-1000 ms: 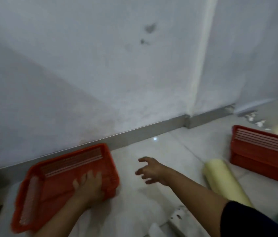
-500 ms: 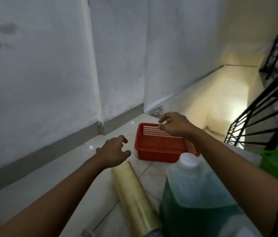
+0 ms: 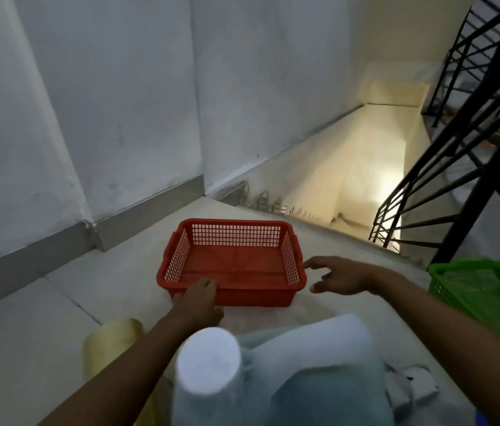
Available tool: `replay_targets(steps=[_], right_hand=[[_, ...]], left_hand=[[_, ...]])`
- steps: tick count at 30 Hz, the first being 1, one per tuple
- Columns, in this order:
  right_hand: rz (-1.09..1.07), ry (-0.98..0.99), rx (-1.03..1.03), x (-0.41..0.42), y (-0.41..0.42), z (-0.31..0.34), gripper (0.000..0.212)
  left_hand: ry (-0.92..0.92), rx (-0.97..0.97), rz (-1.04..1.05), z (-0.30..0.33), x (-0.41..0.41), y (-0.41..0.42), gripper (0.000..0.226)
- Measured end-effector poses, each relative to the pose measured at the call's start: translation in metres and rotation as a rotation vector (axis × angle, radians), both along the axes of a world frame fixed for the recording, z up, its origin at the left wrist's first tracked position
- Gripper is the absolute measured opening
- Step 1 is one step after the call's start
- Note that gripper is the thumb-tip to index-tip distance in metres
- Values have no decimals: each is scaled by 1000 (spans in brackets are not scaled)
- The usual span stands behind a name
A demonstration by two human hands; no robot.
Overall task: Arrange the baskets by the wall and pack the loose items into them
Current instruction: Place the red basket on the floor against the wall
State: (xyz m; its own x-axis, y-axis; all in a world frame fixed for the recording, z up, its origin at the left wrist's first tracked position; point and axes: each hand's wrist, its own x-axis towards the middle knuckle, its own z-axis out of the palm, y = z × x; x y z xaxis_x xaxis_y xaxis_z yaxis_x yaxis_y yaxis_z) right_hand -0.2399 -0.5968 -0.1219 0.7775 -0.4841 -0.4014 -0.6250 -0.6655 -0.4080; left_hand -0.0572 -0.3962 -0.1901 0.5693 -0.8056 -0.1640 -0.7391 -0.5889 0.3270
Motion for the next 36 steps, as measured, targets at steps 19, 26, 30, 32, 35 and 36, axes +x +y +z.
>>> replay_targets(steps=[19, 26, 30, 32, 35, 36], right_hand=[[-34, -466, -416, 16, 29, -65, 31], [-25, -591, -487, 16, 52, 31, 23], [44, -637, -650, 18, 81, 96, 24], [100, -644, -762, 25, 105, 126, 24], [220, -661, -853, 45, 156, 162, 21], [259, -659, -865, 56, 178, 170, 18]], left_hand=[[-419, -44, -124, -5, 17, 11, 53], [-540, -181, -86, 88, 13, 43, 42], [-610, -258, -48, 141, 13, 88, 52], [-629, -272, -16, 163, 15, 123, 55], [-650, -306, 47, 188, 21, 189, 54], [-656, -316, 76, 195, 23, 216, 52]])
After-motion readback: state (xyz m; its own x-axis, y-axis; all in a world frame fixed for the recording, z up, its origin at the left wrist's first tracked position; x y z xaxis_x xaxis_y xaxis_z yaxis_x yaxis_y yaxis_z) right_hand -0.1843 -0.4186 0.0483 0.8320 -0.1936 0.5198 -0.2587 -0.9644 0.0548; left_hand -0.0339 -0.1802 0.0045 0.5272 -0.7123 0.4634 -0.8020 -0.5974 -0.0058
